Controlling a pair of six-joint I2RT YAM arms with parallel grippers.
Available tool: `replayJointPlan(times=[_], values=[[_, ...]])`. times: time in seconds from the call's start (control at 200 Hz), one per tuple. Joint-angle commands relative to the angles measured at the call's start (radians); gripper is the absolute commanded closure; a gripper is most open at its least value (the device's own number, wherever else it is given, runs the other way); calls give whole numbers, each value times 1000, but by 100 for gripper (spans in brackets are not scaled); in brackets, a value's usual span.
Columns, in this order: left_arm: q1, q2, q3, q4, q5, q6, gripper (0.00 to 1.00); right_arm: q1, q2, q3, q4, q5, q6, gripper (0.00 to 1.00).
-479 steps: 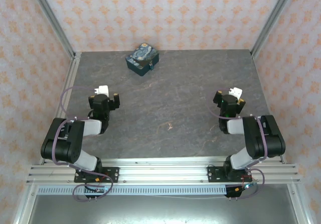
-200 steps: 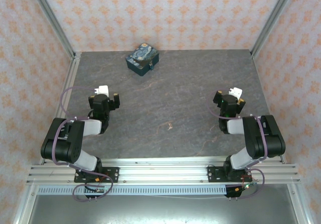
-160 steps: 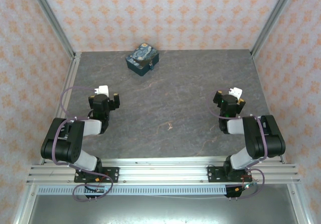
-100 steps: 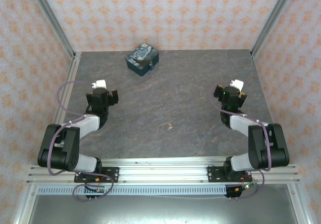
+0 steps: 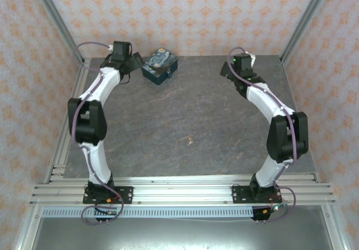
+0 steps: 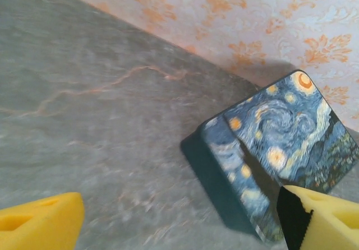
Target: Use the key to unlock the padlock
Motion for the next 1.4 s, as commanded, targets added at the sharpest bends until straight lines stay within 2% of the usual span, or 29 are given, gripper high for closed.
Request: replayJointPlan(times=[0.0, 0.15, 0.225, 0.415, 0.52, 0.611, 0.756, 0.886, 1.061, 1.221, 1.316, 1.356, 1.396], values=[[3, 164, 264, -255, 101, -38, 10, 17, 54, 77, -111, -61, 63, 2], [3, 473, 745, -439, 150, -16, 10, 27, 107, 104, -118, -101, 85, 3], [9, 588, 891, -447, 205, -11, 9, 28, 118, 96, -122, -117, 87, 3], [18, 666, 906, -326, 348, 8, 8, 30, 113, 66, -128, -128, 60, 3], [4, 678, 903, -314, 444, 45, 16, 30, 102, 46, -127, -129, 52, 3], [-21, 668, 890, -373, 447, 107, 32, 30, 89, 22, -117, -142, 60, 3], [-60, 591, 710, -390, 466, 165, 57, 30, 52, -31, -98, -168, 82, 3], [-113, 493, 506, -390, 434, 245, 66, 32, 4, -77, -96, -177, 85, 3], [-174, 301, 123, -278, 383, 304, 69, 36, -55, -114, -122, -193, 78, 3], [-187, 92, -223, -159, 350, 327, 69, 58, -84, -129, -128, -221, 71, 4], [-186, -27, -374, -144, 286, 367, 69, 80, -71, -113, -131, -240, 55, 4], [-181, -69, -410, -155, 248, 379, 66, 93, -53, -93, -132, -252, 43, 4], [-174, -110, -432, -170, 219, 384, 55, 108, -27, -66, -139, -268, 30, 5]])
